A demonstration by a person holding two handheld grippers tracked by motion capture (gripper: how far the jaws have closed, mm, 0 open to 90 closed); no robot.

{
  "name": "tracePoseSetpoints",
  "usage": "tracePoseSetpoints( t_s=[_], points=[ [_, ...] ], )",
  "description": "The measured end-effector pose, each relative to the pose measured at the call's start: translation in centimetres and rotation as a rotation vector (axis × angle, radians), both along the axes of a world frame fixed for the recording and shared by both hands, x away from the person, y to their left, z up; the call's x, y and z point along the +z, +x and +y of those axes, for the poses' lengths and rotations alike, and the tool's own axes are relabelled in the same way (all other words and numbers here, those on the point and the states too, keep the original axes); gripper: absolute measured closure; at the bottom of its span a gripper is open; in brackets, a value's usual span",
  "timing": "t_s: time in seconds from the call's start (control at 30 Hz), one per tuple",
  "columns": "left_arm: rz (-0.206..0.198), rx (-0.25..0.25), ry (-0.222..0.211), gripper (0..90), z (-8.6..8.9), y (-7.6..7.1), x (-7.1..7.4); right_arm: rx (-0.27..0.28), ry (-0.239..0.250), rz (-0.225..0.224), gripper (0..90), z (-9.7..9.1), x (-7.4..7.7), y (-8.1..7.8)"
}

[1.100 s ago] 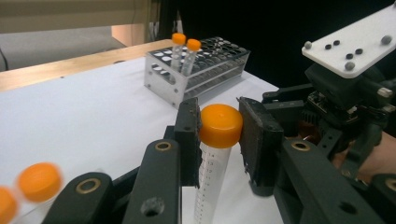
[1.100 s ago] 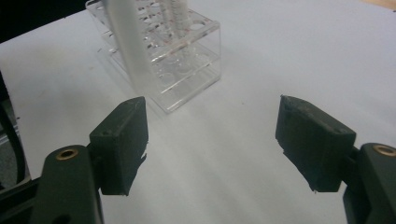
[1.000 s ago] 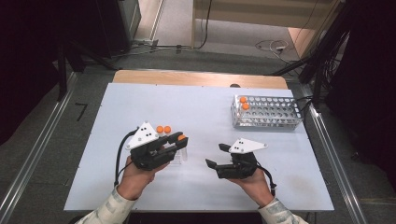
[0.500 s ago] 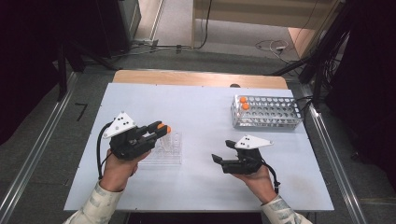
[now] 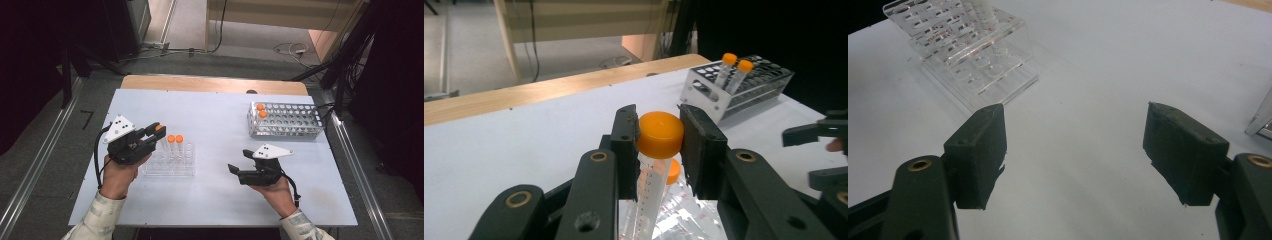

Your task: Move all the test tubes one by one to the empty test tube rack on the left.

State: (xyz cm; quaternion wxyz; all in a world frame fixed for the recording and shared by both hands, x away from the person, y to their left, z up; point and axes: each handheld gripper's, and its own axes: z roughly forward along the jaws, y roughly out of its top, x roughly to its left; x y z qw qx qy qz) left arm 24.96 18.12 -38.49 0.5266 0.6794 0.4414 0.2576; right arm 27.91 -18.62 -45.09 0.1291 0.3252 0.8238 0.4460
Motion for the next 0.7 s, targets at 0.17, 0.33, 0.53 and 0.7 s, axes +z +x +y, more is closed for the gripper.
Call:
tracePoseSetpoints(
  t_s=[0.17,0.33,0.53,0.7],
  points=[
    [-0.014,0.035,0.007,69.6,0.2,0.6,-0.4,0.002,-0.002,-0.003,23.9,0.1,0.0,0.0],
    [-0.024,0.048,0.017,69.6,0.0,1.0,-0.9,0.001,-0.002,0.000,23.9,0.1,0.0,-0.1],
    [-0.024,0.051,0.026,69.5,-0.2,1.2,-1.3,0.003,-0.002,0.000,24.1,0.2,0.0,-0.1],
    [-0.018,0.047,0.035,69.3,-0.4,1.1,-1.7,0.002,-0.003,0.000,24.1,0.1,0.0,-0.1]
  ],
)
